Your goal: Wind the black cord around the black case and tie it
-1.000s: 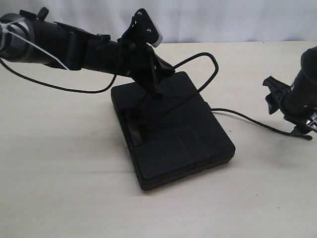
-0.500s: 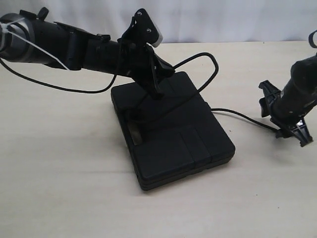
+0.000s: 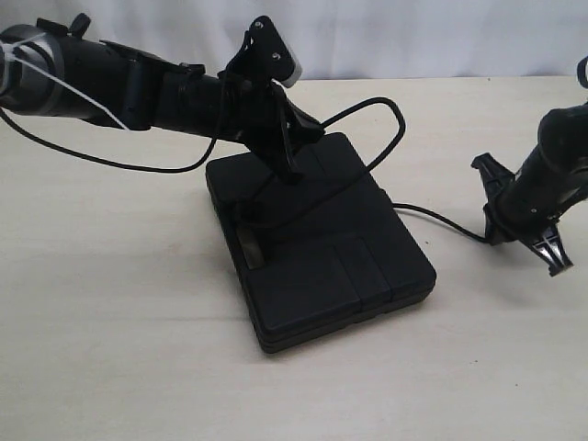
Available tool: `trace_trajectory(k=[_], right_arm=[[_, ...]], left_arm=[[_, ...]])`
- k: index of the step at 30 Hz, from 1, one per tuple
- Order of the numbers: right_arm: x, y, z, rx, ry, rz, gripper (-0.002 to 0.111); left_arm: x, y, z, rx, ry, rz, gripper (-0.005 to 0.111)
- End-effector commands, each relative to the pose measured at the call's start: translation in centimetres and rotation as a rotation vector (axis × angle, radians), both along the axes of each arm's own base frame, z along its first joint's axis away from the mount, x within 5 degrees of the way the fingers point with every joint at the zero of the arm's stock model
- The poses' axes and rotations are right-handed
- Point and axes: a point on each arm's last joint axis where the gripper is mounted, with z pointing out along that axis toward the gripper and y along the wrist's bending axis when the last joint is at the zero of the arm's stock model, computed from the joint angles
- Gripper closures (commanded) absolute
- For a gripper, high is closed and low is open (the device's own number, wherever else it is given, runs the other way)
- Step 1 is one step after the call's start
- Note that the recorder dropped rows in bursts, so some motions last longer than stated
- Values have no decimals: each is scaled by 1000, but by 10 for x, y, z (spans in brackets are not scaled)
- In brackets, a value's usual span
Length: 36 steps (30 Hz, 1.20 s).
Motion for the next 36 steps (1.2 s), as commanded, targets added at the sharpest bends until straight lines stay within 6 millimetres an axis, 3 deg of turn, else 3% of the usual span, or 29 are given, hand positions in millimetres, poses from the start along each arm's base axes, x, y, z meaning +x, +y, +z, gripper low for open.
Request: trace_trajectory(k=[1,6,12,18,23,30,36], right_arm=[[3,0,8,-46,-43,203,104],[8,2,36,-139,-161,456,104],[-2,3,61,-284,-259,750,104],[-21,12,58,-430,-447,958,104],[-36,44,48,-542,-641,1254,104],[-46,88,54,-588,-884,1565,104],[-48,93,54,-620,-921,1671,104]], left_arm=[[1,-1,2,0,-22,-10,107],[1,0,1,32,-32,-23,107],[2,5,2,5,-22,-33,107],[8,39,9,-153,65,-41,107],[12,61,11,-222,118,6,107],[13,66,12,-233,119,3,107],[9,62,8,-245,140,-63,107]])
